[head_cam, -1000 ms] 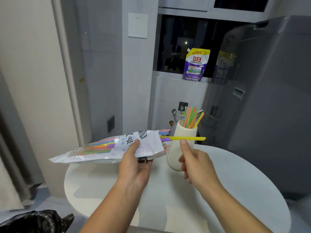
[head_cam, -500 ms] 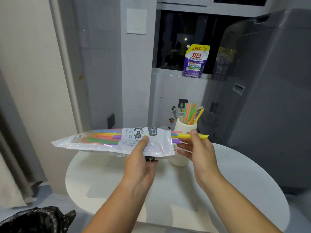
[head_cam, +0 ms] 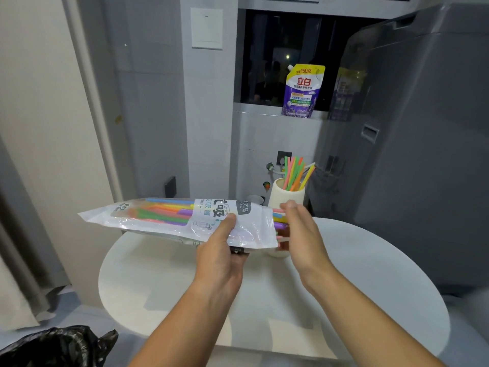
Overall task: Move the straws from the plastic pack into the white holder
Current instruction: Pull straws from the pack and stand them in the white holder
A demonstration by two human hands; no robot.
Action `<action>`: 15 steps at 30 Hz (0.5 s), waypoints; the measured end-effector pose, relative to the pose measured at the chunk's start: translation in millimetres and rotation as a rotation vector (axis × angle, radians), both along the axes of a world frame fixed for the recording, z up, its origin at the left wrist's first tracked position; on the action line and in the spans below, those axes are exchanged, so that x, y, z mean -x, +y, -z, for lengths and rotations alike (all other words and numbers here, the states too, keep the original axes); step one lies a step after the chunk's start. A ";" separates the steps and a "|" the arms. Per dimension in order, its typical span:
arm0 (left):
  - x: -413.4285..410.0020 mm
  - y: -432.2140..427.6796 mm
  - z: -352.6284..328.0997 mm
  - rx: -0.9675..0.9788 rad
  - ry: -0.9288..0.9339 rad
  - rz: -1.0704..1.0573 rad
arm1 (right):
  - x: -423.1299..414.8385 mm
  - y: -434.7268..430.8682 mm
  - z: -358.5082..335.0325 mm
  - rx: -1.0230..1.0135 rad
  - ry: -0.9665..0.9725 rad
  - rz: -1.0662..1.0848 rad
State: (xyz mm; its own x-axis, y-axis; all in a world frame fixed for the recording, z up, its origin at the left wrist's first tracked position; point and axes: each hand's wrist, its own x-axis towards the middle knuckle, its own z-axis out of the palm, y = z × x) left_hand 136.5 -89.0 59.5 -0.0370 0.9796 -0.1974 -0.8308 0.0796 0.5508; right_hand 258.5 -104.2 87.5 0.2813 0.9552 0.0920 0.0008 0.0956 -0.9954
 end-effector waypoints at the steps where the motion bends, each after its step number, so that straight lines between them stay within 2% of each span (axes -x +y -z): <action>1: -0.9 -0.6 0.5 -0.003 0.008 0.007 | 1.5 -1.1 0.9 0.005 -0.044 -0.008; 15: 4.8 3.3 -0.7 0.026 -0.025 -0.012 | -13.3 7.8 4.1 -0.028 -0.186 0.030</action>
